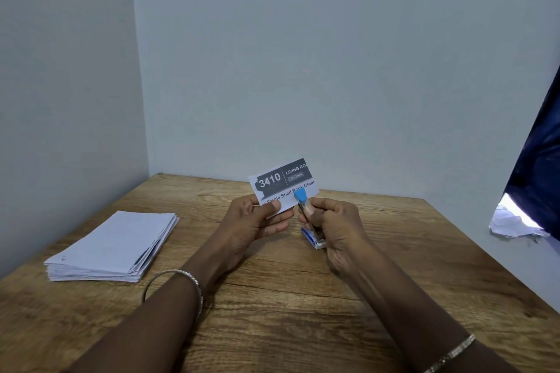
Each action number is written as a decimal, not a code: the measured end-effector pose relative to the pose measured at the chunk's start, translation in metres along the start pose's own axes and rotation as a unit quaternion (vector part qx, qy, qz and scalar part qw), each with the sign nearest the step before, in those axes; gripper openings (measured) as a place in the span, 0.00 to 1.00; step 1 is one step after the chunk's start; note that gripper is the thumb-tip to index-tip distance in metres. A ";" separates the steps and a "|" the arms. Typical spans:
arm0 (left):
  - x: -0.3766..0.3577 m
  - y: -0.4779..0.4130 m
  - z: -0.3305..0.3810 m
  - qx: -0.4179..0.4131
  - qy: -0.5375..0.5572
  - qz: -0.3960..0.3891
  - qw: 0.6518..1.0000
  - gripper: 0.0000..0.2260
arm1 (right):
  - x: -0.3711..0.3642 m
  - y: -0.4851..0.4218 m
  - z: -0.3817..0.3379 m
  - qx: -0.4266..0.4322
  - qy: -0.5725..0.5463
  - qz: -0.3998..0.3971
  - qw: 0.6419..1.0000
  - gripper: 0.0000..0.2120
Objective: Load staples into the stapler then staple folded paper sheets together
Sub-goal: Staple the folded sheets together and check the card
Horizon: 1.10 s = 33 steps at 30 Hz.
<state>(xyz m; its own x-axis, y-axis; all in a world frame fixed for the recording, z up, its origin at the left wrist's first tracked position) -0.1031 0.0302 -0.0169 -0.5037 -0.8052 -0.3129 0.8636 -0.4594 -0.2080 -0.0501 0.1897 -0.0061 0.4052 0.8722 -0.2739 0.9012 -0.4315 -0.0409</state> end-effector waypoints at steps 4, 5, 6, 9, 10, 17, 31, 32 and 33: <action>0.003 -0.001 0.001 -0.009 0.007 0.015 1.000 0.09 | 0.001 -0.002 0.001 -0.017 -0.023 -0.045 0.999 0.09; 0.005 -0.001 0.002 -0.011 0.010 0.019 1.000 0.08 | 0.001 -0.003 0.001 -0.019 -0.023 -0.054 0.998 0.10; 0.007 -0.001 0.002 -0.012 0.013 0.022 1.000 0.08 | 0.002 -0.004 0.001 -0.021 -0.020 -0.059 0.998 0.11; 0.009 -0.003 0.002 -0.011 0.019 0.030 0.999 0.09 | 0.005 -0.006 0.000 -0.020 -0.009 -0.056 0.998 0.12; 0.010 -0.003 0.002 -0.012 0.019 0.032 0.999 0.08 | 0.005 -0.006 -0.001 -0.019 -0.008 -0.052 0.998 0.12; 0.008 -0.003 0.003 -0.009 0.006 0.034 0.999 0.08 | 0.007 -0.008 -0.003 -0.014 -0.025 -0.060 0.998 0.08; 0.006 -0.002 0.002 -0.008 0.007 0.030 0.999 0.08 | 0.008 -0.008 0.000 -0.016 -0.019 -0.057 0.998 0.12; 0.006 -0.002 0.001 -0.008 0.006 0.029 1.000 0.08 | 0.008 -0.008 0.000 -0.016 -0.019 -0.056 0.998 0.11; 0.006 -0.002 0.001 -0.008 0.005 0.027 1.000 0.08 | 0.008 -0.007 0.000 -0.015 -0.017 -0.054 0.998 0.11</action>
<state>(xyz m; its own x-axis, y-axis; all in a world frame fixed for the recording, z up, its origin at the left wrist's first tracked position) -0.1083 0.0259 -0.0175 -0.4565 -0.8251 -0.3330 0.8891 -0.4091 -0.2050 -0.0532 0.1997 -0.0083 0.2997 0.9050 -0.3018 0.9440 -0.3272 -0.0435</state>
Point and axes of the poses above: each hand's wrist, its own y-axis away from the middle knuckle, its own x-axis out of the back of the hand, z = x × y, the point moved 2 cm from there along -y, towards the middle knuckle, and after that the axes turned 2 degrees about -y, right-handed, at the moved point
